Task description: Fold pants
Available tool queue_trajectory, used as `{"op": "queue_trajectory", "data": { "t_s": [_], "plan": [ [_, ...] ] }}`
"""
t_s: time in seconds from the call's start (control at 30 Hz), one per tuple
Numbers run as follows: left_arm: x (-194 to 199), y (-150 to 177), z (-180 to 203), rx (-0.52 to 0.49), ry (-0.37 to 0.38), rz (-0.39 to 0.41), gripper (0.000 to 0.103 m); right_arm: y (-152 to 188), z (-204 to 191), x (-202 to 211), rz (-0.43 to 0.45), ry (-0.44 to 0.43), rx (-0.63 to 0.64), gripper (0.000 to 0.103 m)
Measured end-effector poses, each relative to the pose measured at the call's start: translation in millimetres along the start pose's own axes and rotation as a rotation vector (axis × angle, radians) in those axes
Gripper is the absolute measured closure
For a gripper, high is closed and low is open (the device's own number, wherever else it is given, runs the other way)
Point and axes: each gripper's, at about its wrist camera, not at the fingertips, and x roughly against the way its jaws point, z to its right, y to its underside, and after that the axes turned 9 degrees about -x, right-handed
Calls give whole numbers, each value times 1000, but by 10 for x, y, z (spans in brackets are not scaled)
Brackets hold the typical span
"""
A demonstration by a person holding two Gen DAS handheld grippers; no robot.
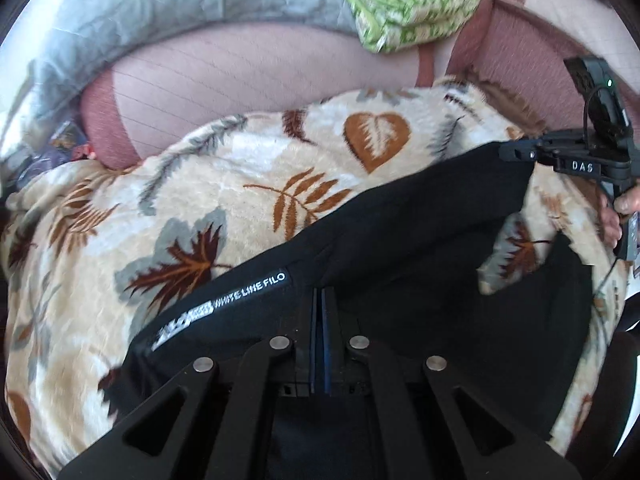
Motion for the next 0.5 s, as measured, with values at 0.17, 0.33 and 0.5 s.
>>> {"op": "queue_trajectory", "data": {
  "t_s": [0.17,0.33,0.5],
  "plan": [
    [742,379,272,43,33,131,103,380,-161,591,60,-27,-14,96],
    [1236,867,611,71,76,201,103,1022,-331,1056,91,-105,-70,96],
    [1319,1245,783,39,18,154,102,1731,-503,1119,33,-136,-99,96]
  ]
}}
